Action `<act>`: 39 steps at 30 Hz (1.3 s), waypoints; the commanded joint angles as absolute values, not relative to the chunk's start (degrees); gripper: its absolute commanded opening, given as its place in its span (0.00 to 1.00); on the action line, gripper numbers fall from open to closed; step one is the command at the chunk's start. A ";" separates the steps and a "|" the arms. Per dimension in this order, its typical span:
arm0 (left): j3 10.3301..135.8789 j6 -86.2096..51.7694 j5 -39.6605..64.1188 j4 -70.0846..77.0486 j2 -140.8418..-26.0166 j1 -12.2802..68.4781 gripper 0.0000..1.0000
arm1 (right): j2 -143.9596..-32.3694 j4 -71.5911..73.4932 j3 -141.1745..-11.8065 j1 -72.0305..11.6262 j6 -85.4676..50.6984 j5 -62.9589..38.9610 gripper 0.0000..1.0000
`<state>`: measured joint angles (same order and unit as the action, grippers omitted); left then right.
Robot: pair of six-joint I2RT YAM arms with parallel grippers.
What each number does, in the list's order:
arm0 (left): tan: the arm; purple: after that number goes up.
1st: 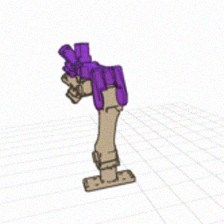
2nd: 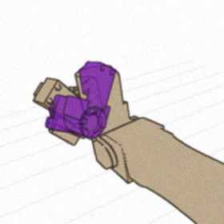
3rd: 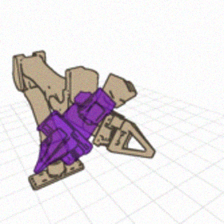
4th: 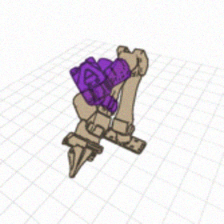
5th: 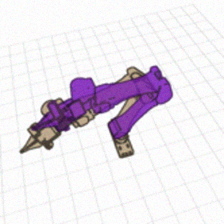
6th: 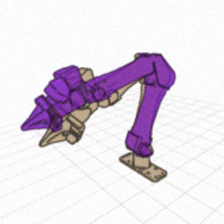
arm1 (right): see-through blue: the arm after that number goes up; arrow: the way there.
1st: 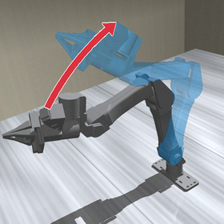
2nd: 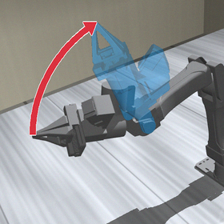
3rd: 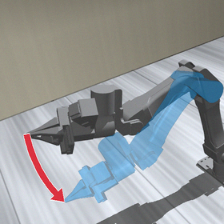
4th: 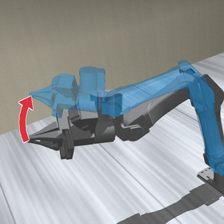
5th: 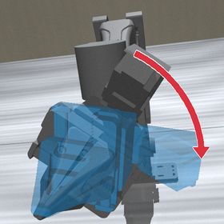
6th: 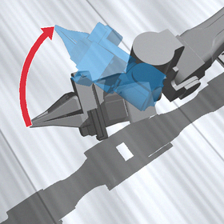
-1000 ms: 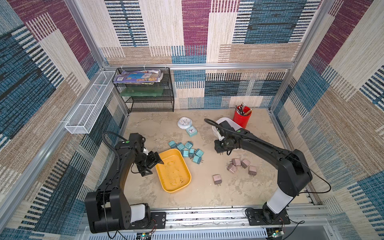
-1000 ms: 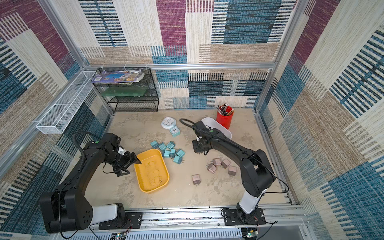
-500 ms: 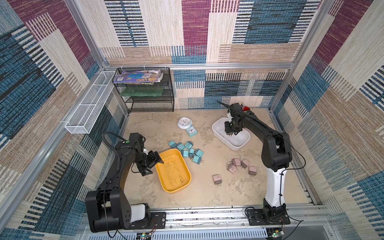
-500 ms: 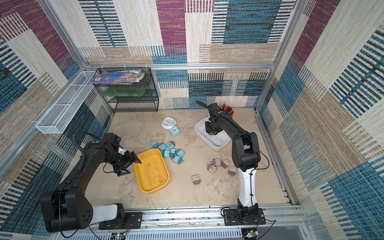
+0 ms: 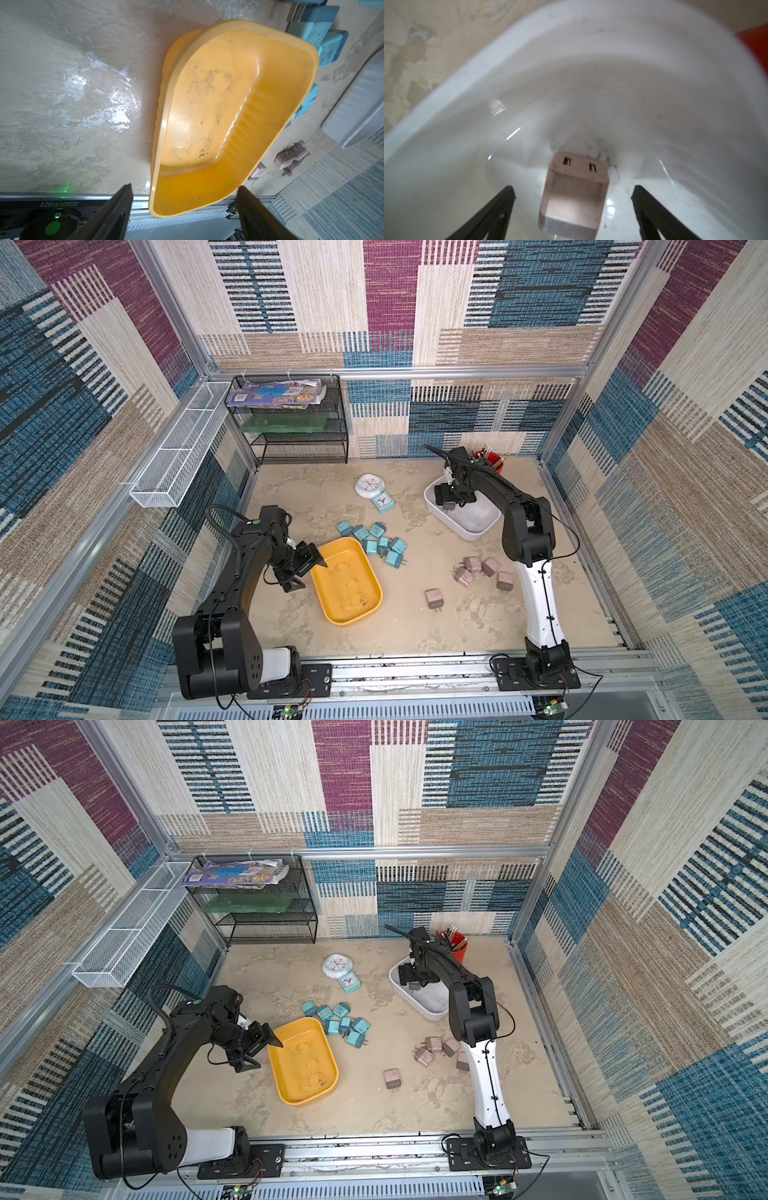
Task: Place the plugs by color into the storage box
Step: Place the plug in the storage box, then pick up the plug from the center of the board.
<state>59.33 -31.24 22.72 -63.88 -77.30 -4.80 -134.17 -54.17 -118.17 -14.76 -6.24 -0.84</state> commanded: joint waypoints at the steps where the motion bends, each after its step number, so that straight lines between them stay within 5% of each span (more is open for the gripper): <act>1: 60.24 -32.90 22.24 -63.93 -77.43 -4.74 0.81 | -125.24 -57.23 -116.49 -14.77 -9.11 1.53 0.95; 13: 60.40 -31.10 22.31 -63.90 -77.22 -3.97 0.81 | -90.44 -56.34 -73.32 -13.94 -26.49 0.00 0.96; 20: 59.21 -29.83 23.00 -63.94 -77.17 -3.52 0.81 | -79.23 -51.66 -53.09 -4.25 -32.52 -5.01 0.92; 26: 58.30 -29.18 23.29 -63.90 -77.31 -3.25 0.81 | -77.34 -50.29 -47.42 0.35 -29.04 -6.58 0.79; 39: 55.66 -30.01 23.90 -62.93 -75.94 -3.16 0.81 | -82.56 -48.70 -45.06 0.70 -27.51 -4.23 0.70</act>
<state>56.07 -29.76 22.92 -63.20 -76.16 -3.20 -81.01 -49.93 -44.25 0.49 -28.18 -5.93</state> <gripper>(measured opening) 0.812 0.696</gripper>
